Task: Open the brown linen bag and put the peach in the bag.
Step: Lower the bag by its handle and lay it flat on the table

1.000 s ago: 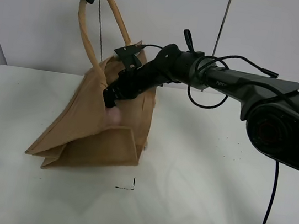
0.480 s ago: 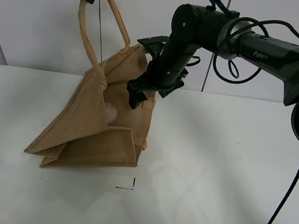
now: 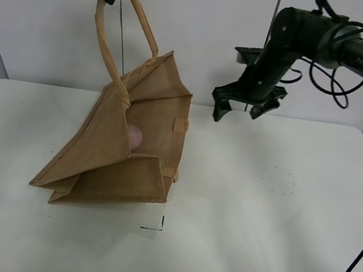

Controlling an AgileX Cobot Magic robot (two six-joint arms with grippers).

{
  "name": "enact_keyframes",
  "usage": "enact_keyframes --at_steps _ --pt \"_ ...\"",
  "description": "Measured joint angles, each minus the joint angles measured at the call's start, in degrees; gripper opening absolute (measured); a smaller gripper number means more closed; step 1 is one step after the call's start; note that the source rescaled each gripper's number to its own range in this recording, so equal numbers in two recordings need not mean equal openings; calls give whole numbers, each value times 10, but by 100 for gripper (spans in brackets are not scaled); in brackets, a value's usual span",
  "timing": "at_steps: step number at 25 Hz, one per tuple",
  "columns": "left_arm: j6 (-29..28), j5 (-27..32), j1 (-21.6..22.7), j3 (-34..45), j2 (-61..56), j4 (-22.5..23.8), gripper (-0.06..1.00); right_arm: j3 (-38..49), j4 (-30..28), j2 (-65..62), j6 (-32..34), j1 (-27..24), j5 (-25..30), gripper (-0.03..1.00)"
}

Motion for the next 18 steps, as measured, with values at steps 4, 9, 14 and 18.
enact_keyframes --at_steps 4,9,14,18 --pt "0 0 0 0 0 0 0 0 -4 1 1 -83 0 100" --pt "-1 0 0 0 0 0 0 0 -9 1 1 -161 17 100" --pt "-1 0 0 0 0 0 0 0 -10 1 3 -180 41 100" --pt "-1 0 0 0 0 0 0 5 -11 -17 3 -174 42 100"
